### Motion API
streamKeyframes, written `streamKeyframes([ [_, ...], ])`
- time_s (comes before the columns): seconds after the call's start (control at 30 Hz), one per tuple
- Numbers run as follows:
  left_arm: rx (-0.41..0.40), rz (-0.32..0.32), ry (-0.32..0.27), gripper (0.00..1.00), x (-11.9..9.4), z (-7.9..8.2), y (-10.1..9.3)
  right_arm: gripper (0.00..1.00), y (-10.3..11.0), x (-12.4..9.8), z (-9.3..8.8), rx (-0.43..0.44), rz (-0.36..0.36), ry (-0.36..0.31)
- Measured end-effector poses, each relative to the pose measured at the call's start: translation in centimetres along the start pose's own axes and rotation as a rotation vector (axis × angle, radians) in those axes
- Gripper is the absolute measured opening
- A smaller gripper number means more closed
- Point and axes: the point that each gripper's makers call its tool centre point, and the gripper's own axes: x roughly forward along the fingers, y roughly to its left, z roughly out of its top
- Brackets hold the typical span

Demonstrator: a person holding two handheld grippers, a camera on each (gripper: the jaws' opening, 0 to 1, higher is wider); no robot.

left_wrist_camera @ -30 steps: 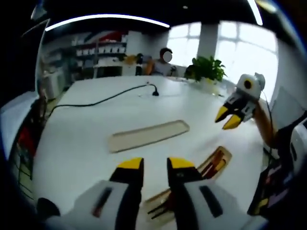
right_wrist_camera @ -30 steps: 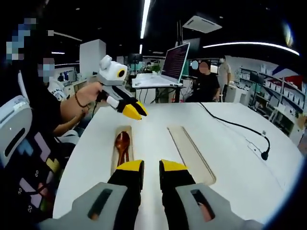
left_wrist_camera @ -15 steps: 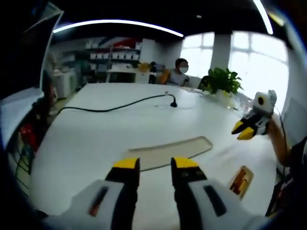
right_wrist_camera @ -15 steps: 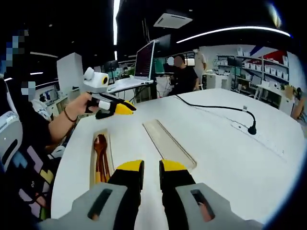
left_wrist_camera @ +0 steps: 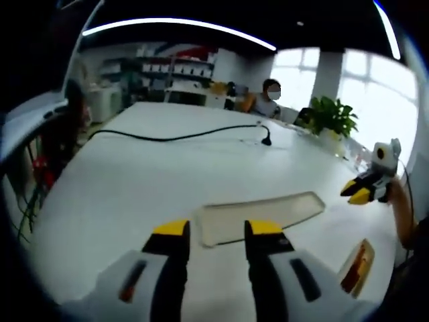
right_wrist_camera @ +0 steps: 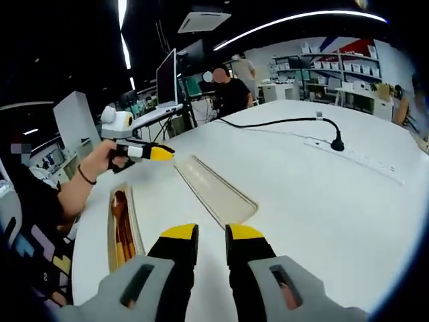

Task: Arrange the utensils inside the cutlery case until each visible utensil rests in its matching compartment.

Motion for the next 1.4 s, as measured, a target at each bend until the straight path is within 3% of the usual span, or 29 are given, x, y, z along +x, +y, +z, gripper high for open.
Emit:
streamKeyframes([
  [0.33, -0.068, -0.034, 0.023, 0.32, 0.8, -0.6, 0.7, 0.16, -2.2, 1.6, -0.6, 0.029, -0.097, 0.040],
  [0.5, -0.084, -0.023, 0.025, 0.32, 1.1, -0.8, 0.9, 0.17, -2.7, 2.3, -0.2, 0.063, -0.117, 0.025],
  [0.53, -0.085, -0.022, 0.029, 0.31, 1.3, -0.8, 0.9, 0.19, -3.0, 2.3, -0.7, 0.088, -0.150, 0.043],
  [0.7, -0.088, -0.035, 0.046, 0.27, 1.3, -1.3, 0.9, 0.21, -4.3, 2.9, -0.5, 0.091, -0.159, 0.047],
  [0.77, -0.083, -0.037, 0.048, 0.27, 1.3, -1.3, 0.8, 0.21, -4.3, 3.2, -0.4, 0.087, -0.155, 0.047],
  [0.83, -0.077, -0.039, 0.052, 0.27, 1.5, -1.2, 0.7, 0.21, -4.2, 3.6, -0.8, 0.021, -0.143, 0.085],
  [0.87, -0.076, -0.041, 0.053, 0.27, 1.6, -1.2, 0.6, 0.21, -4.3, 3.9, -0.3, 0.021, -0.153, 0.063],
  [1.13, -0.061, -0.045, 0.034, 0.24, 1.8, -1.3, -0.3, 0.18, -4.1, 4.2, -0.5, -0.033, -0.208, 0.090],
  [1.4, -0.147, -0.085, 0.021, 0.24, 1.3, -1.3, -0.4, 0.17, -3.6, 4.0, -0.9, -0.049, -0.213, 0.084],
])
